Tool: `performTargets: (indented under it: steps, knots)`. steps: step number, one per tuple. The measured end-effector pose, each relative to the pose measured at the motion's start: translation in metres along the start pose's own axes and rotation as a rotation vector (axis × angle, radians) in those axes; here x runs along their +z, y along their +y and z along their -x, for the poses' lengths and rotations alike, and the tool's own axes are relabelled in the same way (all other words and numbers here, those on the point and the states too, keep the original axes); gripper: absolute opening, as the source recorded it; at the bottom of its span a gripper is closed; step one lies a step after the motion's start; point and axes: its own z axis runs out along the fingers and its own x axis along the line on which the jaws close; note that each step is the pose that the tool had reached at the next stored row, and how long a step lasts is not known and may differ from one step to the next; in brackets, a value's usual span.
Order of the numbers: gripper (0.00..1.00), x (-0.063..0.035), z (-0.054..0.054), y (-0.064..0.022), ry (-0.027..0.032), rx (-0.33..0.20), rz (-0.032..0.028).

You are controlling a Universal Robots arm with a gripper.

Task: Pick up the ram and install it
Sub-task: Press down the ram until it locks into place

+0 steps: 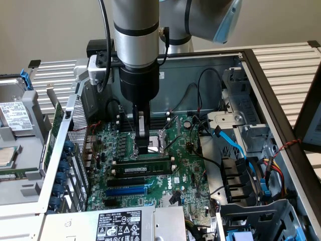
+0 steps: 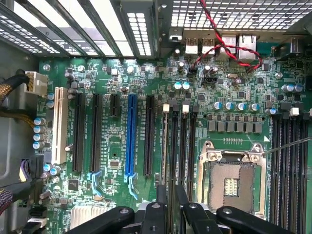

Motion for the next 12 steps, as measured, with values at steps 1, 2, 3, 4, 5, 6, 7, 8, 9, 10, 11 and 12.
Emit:
performTargets:
  steps: [1,2,3,4,5,6,7,8,9,10,11,12]
  knots:
    - [0.21,0.0000,0.0000,0.0000,0.0001,0.000,0.0026]
    - [0.21,-0.0001,0.0000,0.0000,0.0003,0.000,0.0049]
    - [0.21,-0.0002,0.0000,0.0001,0.0004,0.000,0.0065]
    - [0.21,-0.0002,0.0000,0.0001,0.0004,0.000,0.0071]
    - [0.21,-0.0001,0.0000,0.0001,0.0004,0.000,0.0072]
    - [0.21,-0.0001,0.0000,0.0000,0.0002,0.000,0.0072]
    - [0.19,0.0000,0.0000,0.0000,0.0002,0.000,0.0072]
    - [0.13,0.0001,-0.0001,0.0000,0.0001,0.000,0.0071]
    - [0.13,0.0001,-0.0001,0.0000,0.0002,0.000,0.0072]
    - [0.10,0.0003,-0.0002,0.0000,0.0003,0.000,0.0072]
    - [0.10,0.0010,-0.0001,0.0000,0.0009,0.000,0.0069]
    - [0.10,0.0020,-0.0001,-0.0001,0.0034,0.000,0.0072]
